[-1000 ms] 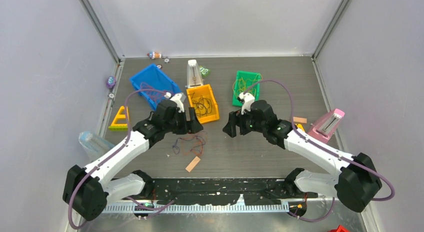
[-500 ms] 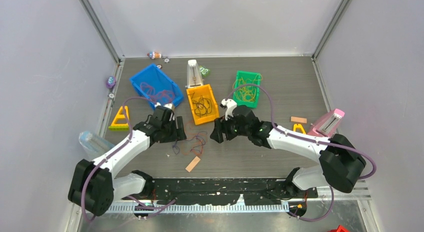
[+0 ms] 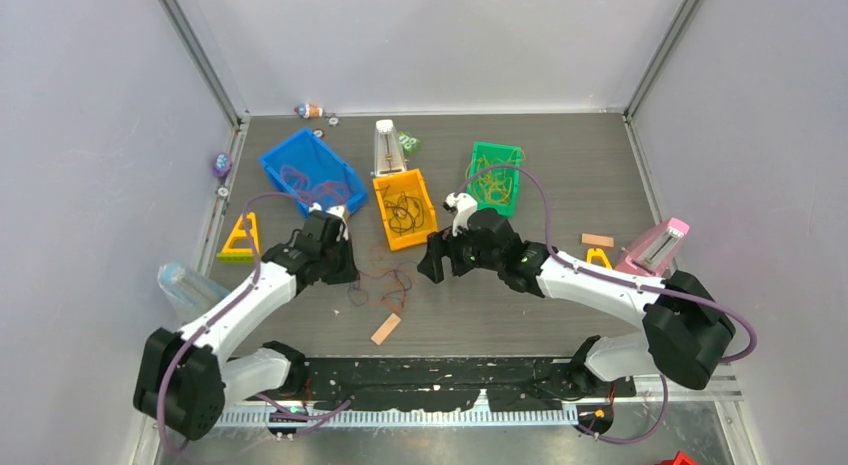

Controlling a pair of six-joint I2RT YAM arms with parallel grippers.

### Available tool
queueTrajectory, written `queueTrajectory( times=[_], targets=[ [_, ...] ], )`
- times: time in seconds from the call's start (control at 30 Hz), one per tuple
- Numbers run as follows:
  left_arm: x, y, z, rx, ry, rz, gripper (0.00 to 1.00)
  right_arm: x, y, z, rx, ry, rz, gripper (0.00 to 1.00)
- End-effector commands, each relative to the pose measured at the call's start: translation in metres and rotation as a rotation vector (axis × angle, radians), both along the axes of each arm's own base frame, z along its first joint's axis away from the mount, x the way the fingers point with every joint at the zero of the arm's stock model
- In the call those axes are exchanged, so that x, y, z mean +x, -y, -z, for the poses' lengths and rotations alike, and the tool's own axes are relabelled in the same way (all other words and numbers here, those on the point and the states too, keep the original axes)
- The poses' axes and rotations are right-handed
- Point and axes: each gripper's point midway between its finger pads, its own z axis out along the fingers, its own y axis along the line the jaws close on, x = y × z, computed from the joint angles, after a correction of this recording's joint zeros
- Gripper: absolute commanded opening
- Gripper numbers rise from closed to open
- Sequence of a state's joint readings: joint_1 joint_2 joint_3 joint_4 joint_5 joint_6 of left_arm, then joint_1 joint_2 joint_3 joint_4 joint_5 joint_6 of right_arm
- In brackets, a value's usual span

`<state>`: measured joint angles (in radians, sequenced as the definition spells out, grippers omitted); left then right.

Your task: Untangle the cables

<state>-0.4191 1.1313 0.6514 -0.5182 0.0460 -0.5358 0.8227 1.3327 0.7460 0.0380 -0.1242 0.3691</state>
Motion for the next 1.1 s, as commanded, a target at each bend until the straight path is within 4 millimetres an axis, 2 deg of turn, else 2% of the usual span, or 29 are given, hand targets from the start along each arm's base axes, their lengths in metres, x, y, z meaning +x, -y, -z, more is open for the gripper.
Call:
queueTrajectory(
  times=[0.0,0.03,0.13,0.17,0.2,0.27,0.43,0.53,0.67,0.83,1.07],
  targets=[
    [0.008,0.024,-0.070,-0.093,0.168,0.138,0.00,0.002,-0.008,-0.024,0.076,0.071,-0.026,0.94],
    [0.006,0.031,-0.083,-0.108,0.198,0.180,0.00,0.001,-0.010,-0.027,0.087,0.087,-0.041,0.98],
    [-0.004,0.050,-0.120,-0.140,0.264,0.296,0.00,-0.006,-0.017,-0.042,0.147,0.137,-0.108,1.00],
    [-0.008,0.056,-0.130,-0.149,0.268,0.331,0.00,-0.009,-0.017,-0.043,0.153,0.153,-0.127,0.98],
    [-0.013,0.061,-0.138,-0.163,0.265,0.366,0.00,-0.011,-0.019,-0.054,0.187,0.186,-0.149,0.97],
    [-0.020,0.072,-0.155,-0.188,0.275,0.433,0.00,-0.014,-0.019,-0.063,0.208,0.236,-0.182,0.97],
    [-0.022,0.087,-0.197,-0.255,0.361,0.484,0.00,-0.027,-0.015,-0.084,0.282,0.322,-0.223,0.98],
    [-0.025,0.100,-0.217,-0.318,0.396,0.531,0.00,-0.026,-0.008,-0.088,0.296,0.345,-0.186,0.95],
    [-0.031,0.121,-0.247,-0.417,0.441,0.608,0.00,-0.035,-0.008,-0.095,0.339,0.377,-0.225,0.95],
    [-0.037,0.135,-0.276,-0.499,0.473,0.665,0.00,-0.041,-0.015,-0.104,0.369,0.406,-0.273,0.88],
    [-0.053,0.151,-0.329,-0.676,0.541,0.744,0.00,-0.035,-0.035,-0.094,0.364,0.389,-0.290,0.88]
  ],
)
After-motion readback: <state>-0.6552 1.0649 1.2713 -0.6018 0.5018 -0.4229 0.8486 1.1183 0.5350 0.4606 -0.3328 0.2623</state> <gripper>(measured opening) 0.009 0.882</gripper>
